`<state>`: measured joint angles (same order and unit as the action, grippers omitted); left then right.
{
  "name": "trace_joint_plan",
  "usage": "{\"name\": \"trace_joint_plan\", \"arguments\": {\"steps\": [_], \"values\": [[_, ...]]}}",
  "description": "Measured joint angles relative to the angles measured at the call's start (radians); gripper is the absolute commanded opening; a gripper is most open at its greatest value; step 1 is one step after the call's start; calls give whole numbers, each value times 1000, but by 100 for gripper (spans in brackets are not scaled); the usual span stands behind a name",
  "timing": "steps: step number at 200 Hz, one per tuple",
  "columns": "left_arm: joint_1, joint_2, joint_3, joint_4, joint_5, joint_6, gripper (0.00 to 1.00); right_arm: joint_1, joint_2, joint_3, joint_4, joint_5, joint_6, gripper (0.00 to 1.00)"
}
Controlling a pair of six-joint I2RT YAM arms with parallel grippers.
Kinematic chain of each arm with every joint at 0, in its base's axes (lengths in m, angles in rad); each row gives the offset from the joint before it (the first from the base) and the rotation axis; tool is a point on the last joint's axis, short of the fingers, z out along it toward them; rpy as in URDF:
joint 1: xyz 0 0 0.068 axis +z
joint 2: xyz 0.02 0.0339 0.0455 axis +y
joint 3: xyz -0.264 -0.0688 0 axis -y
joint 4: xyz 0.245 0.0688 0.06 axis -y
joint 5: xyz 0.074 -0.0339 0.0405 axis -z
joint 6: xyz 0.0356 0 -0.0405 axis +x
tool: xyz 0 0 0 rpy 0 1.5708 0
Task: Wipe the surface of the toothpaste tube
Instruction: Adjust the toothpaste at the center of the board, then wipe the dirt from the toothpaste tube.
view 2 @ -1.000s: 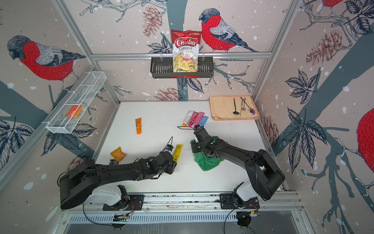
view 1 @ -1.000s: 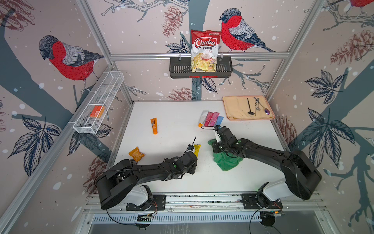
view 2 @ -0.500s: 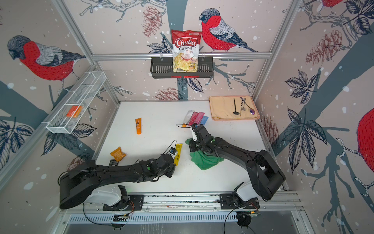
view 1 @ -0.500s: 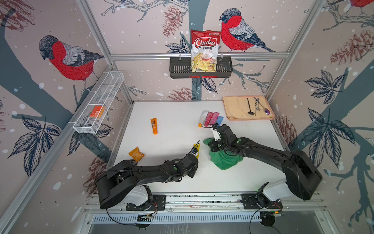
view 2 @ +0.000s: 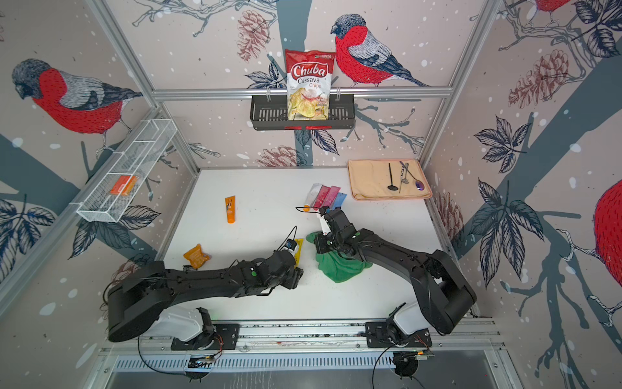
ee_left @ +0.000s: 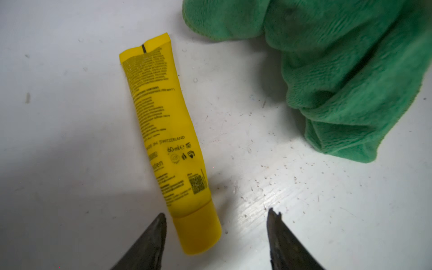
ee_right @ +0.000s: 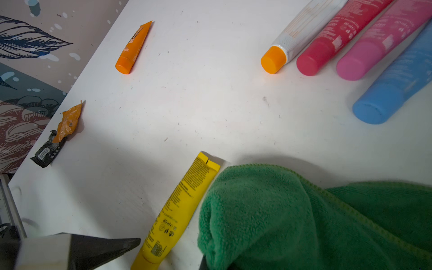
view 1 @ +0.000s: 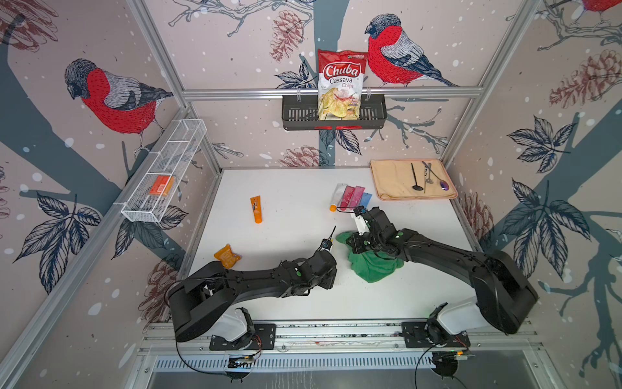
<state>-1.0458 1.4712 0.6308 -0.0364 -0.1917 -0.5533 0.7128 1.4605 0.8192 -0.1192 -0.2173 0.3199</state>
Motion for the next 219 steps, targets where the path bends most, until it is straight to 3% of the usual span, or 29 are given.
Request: {"name": "trace_joint_plan", "arguments": {"steps": [76, 157, 219], "values": [[-3, 39, -29, 19, -88, 2, 31, -8, -34, -21, 6, -2, -2, 0], [-7, -12, -66, 57, -85, 248, 31, 14, -11, -9, 7, -11, -2, 0], [0, 31, -85, 177, -49, 328, 30, 93, 143, -18, 89, -68, 65, 0]]}}
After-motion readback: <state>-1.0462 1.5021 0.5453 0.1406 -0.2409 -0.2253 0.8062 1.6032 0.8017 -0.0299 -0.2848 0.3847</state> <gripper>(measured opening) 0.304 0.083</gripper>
